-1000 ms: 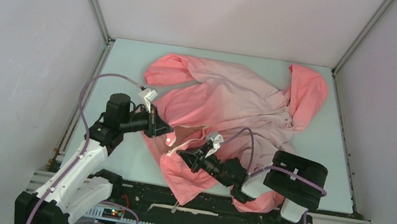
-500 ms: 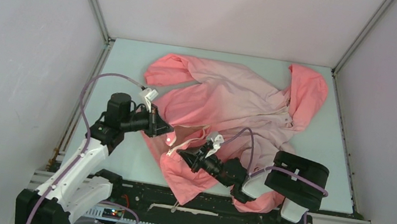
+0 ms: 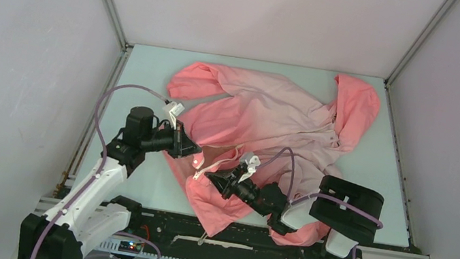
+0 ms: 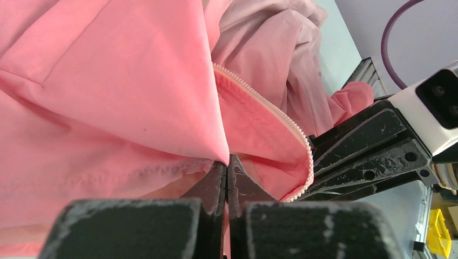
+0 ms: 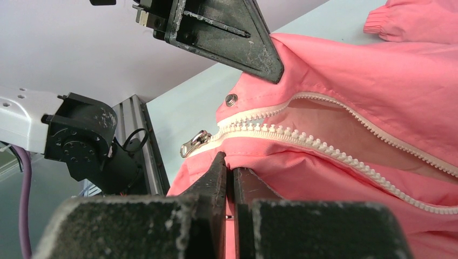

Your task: Zip up the jacket

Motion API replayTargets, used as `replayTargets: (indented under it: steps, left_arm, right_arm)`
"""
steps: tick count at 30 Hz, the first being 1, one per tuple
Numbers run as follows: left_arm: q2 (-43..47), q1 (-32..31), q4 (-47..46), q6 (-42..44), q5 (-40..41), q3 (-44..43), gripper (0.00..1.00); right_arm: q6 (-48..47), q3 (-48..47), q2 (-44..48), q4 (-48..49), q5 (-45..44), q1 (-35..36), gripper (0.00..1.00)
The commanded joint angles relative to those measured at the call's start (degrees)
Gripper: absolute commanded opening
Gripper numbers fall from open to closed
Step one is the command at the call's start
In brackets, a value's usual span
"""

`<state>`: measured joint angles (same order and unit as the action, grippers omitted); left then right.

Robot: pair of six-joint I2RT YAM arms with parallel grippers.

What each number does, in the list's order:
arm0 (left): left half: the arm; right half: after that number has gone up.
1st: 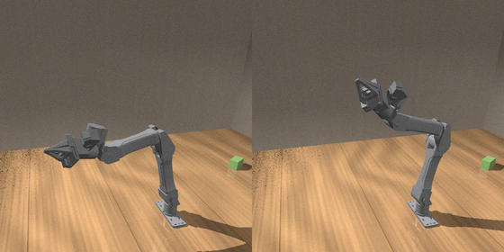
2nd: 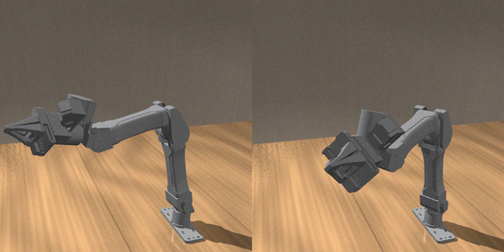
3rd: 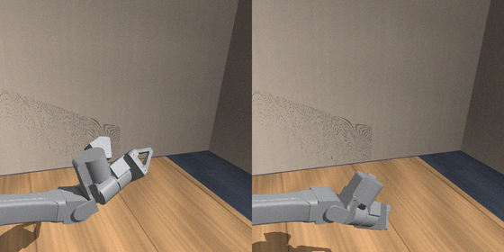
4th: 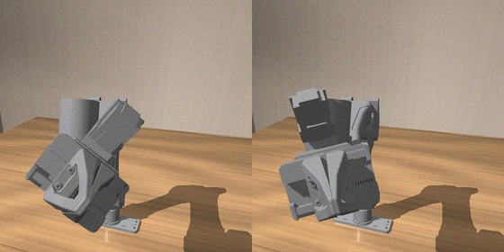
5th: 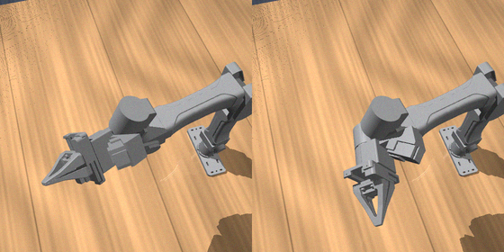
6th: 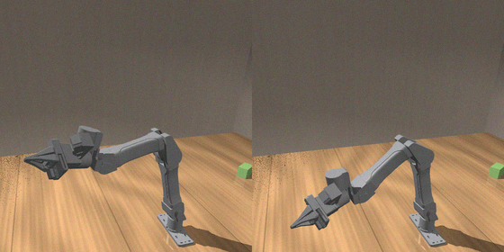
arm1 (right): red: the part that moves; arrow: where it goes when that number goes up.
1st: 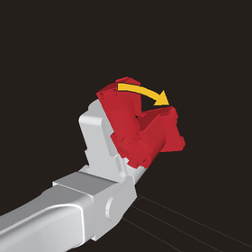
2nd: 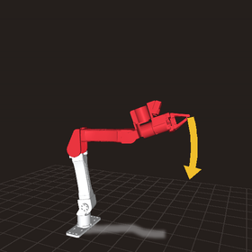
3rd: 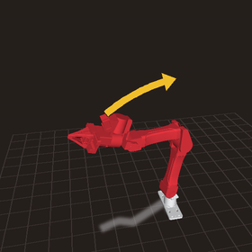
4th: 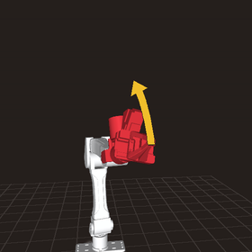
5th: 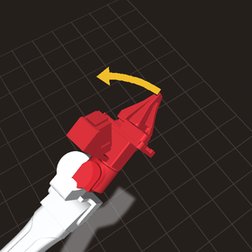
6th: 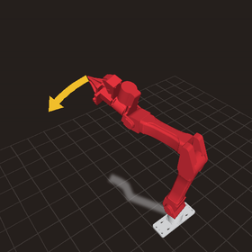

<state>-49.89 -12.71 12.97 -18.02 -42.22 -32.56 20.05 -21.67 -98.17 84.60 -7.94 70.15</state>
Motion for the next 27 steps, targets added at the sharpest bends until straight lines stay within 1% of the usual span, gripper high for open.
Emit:
replayTargets:
  steps: [1,13,20,27]
  left_arm:
    - [0.71,0.37,-1.8,-0.24,-1.23,0.56,0.0]
    - [1.15,0.3,-2.33,-0.96,-2.93,0.82,0.0]
    - [1.26,0.34,-2.92,-1.29,-3.24,0.83,0.0]
    - [1.06,0.51,-2.57,-1.11,-2.63,0.59,0.0]
  right_arm:
    - [-1.06,-1.41,1.13,3.21,-1.54,-0.33,0.0]
    - [0.2,-1.59,0.14,3.22,-2.21,-1.3,0.0]
    - [0.78,-2.26,-2.13,3.21,-1.33,-1.44,0.0]
    - [-0.22,-2.41,-1.96,3.21,-0.16,-0.94,0.0]
